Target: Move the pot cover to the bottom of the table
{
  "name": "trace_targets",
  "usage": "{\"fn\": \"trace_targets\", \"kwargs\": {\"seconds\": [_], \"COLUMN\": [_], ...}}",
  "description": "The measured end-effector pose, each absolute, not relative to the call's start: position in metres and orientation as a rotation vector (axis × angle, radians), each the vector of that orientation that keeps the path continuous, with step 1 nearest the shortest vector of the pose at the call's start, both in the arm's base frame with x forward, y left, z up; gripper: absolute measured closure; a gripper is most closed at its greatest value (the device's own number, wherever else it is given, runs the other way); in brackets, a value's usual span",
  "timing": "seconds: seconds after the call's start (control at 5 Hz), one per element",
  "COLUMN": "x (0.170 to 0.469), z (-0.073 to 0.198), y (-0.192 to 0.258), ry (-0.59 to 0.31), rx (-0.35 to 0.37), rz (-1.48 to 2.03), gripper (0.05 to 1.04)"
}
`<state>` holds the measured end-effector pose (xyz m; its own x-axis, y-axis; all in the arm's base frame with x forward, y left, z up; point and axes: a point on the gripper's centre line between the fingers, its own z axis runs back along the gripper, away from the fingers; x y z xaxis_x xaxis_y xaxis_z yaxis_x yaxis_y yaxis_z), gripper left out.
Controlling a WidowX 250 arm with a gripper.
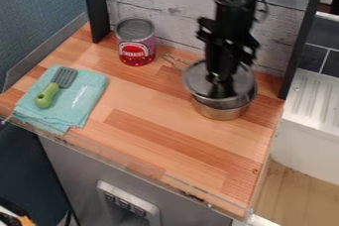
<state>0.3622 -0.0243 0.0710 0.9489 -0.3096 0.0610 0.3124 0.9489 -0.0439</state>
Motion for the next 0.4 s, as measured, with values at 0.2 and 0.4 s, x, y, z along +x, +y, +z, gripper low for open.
{"fn": "trace_targets", "kwargs": {"seconds": [0.2, 0.4], "x": [0.333, 0.305], "z": [0.063, 0.05], "y": [0.02, 0.04], "ry": [-0.032, 0.0], "rx": [-0.077, -0.051], "rz": [-0.214, -0.192], "gripper": [0.801, 0.801]}}
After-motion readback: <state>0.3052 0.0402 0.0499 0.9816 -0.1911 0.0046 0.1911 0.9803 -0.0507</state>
